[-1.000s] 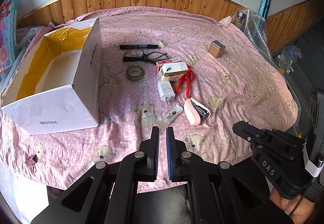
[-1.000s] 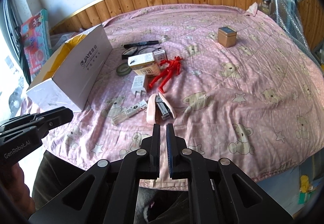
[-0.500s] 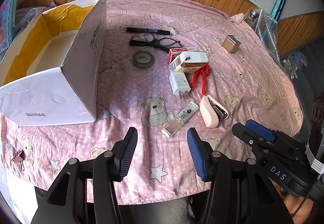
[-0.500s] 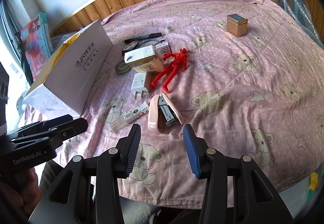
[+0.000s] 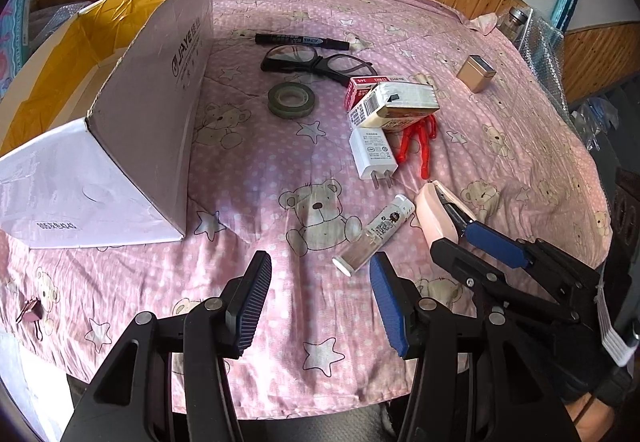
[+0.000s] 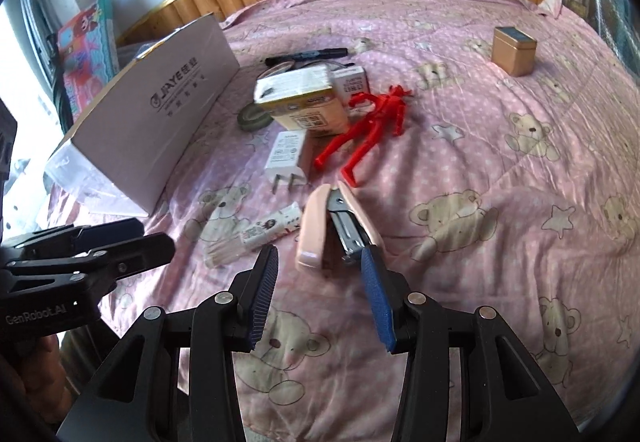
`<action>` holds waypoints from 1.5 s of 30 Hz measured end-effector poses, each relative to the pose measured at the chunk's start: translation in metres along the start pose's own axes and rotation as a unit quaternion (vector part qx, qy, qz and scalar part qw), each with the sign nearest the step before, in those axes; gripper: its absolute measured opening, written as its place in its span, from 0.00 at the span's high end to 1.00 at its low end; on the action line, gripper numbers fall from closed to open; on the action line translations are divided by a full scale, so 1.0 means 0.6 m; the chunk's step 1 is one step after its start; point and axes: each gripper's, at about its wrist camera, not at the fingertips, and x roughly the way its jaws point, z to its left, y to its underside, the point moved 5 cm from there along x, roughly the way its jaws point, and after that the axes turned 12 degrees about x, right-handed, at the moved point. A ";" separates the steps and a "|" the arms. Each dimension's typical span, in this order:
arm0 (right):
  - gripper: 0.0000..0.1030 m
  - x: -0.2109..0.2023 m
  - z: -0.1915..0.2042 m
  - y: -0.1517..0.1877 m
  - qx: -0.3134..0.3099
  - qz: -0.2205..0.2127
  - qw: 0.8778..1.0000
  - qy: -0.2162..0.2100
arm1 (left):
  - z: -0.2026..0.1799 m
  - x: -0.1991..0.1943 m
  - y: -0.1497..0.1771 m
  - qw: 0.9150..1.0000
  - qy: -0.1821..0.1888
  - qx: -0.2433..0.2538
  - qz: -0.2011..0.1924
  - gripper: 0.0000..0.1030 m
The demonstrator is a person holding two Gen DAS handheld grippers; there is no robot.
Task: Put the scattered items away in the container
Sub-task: 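Reach the right tool to the pink stapler and grasp it, then lift the pink stapler with the right tool while the left tool grasps the white cream tube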
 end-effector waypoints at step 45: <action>0.55 -0.022 -0.098 -0.069 0.059 -0.039 0.998 0.006 | -0.064 0.074 -0.011 0.992 0.120 0.038 0.007 0.55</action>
